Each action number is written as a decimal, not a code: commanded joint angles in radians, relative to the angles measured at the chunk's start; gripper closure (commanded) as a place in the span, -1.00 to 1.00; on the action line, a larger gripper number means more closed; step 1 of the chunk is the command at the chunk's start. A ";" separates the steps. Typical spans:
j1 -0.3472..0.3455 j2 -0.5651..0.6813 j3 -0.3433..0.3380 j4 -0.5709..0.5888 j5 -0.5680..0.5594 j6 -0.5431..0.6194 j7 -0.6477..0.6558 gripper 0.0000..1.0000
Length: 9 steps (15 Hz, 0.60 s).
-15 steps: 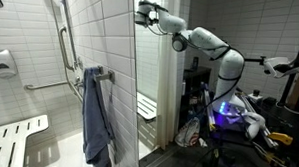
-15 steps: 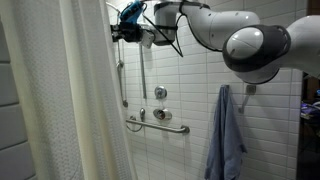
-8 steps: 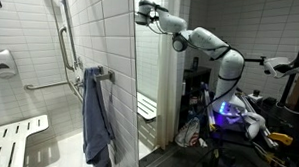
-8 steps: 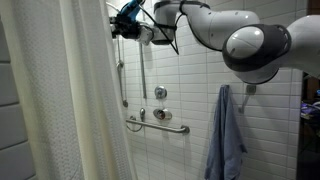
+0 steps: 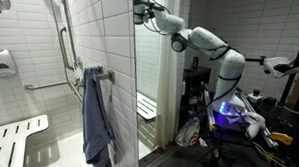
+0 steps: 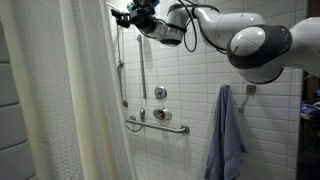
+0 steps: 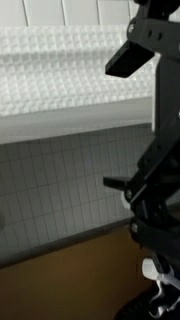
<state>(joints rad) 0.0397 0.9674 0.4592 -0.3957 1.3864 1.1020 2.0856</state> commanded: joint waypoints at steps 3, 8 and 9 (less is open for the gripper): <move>-0.054 -0.030 -0.033 -0.090 0.079 -0.117 0.105 -1.00; 0.017 -0.027 -0.135 -0.094 0.004 -0.050 0.027 -1.00; 0.032 -0.027 -0.145 -0.097 -0.004 -0.035 0.022 -1.00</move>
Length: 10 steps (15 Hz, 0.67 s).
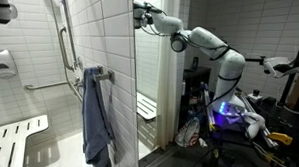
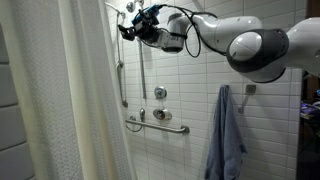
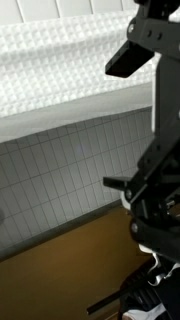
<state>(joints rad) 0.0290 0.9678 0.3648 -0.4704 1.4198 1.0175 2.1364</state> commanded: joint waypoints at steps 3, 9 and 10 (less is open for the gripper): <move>0.101 -0.026 -0.084 -0.012 -0.089 0.113 -0.070 -1.00; 0.197 -0.023 -0.103 0.006 -0.203 0.220 -0.136 -1.00; 0.209 -0.022 -0.105 0.010 -0.222 0.233 -0.146 -1.00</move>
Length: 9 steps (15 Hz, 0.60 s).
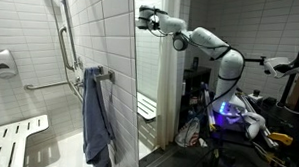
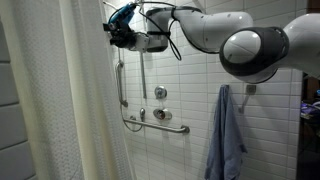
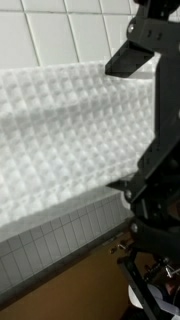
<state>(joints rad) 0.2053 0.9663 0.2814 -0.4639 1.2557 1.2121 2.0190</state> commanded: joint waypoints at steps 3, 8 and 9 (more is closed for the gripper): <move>0.055 -0.015 -0.012 0.009 -0.097 0.069 -0.042 -1.00; 0.070 -0.006 -0.002 0.007 -0.133 0.080 -0.047 -0.50; 0.070 -0.006 -0.001 0.006 -0.138 0.077 -0.046 -0.48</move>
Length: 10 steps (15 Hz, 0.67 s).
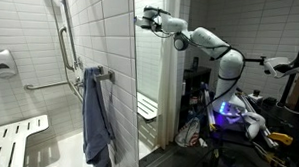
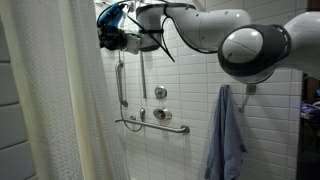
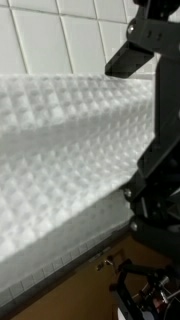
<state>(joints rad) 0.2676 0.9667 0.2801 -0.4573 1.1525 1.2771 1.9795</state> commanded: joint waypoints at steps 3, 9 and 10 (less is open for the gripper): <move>0.010 -0.007 -0.002 0.002 -0.061 0.002 -0.012 -0.06; 0.008 -0.005 0.004 0.004 -0.096 -0.014 -0.023 0.89; 0.007 -0.005 0.004 0.004 -0.099 -0.016 -0.024 0.98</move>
<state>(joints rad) 0.2712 0.9670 0.2808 -0.4579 1.0854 1.2724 1.9639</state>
